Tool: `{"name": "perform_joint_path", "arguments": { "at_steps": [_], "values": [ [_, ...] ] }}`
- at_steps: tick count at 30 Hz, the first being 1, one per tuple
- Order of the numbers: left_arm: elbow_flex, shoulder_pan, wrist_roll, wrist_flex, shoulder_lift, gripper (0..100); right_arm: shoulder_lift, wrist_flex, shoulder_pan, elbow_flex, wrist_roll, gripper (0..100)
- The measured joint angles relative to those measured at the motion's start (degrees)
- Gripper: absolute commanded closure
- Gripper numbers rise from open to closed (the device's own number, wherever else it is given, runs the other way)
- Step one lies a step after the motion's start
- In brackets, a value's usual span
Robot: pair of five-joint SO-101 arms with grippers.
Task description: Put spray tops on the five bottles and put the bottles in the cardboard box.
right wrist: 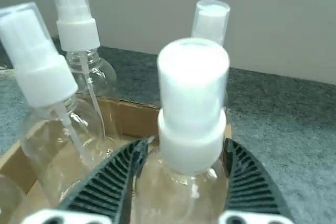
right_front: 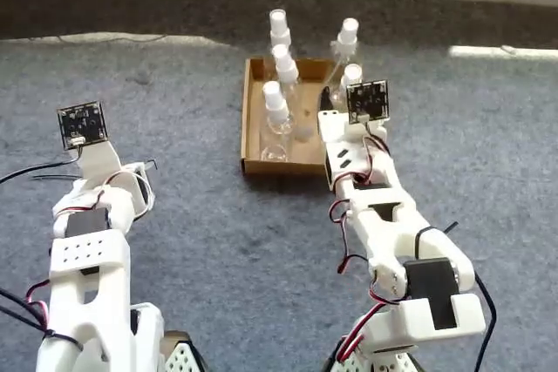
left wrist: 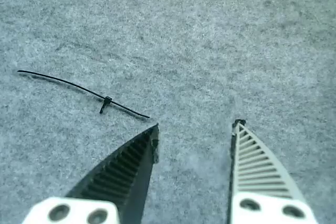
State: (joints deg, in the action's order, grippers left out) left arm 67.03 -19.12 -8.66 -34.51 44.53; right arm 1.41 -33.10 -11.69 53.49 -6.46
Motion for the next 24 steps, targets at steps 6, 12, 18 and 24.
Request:
{"name": "perform_joint_path", "arguments": {
  "at_steps": [6, 12, 18, 24],
  "values": [
    [0.0, 0.0, 0.0, 0.0, 0.0, 79, 0.0, 0.0, -0.62, 0.0, 0.0, 83.4],
    [0.0, 0.0, 0.0, 0.0, 0.0, 79, 0.0, 0.0, -0.97, 0.0, 0.0, 73.6],
    [0.0, 0.0, 0.0, 0.0, 0.0, 79, 0.0, 0.0, -0.88, 0.0, 0.0, 70.6],
    [0.0, 0.0, 0.0, 0.0, 0.0, 79, 0.0, 0.0, -0.88, 0.0, 0.0, 70.6]
  ]
}}
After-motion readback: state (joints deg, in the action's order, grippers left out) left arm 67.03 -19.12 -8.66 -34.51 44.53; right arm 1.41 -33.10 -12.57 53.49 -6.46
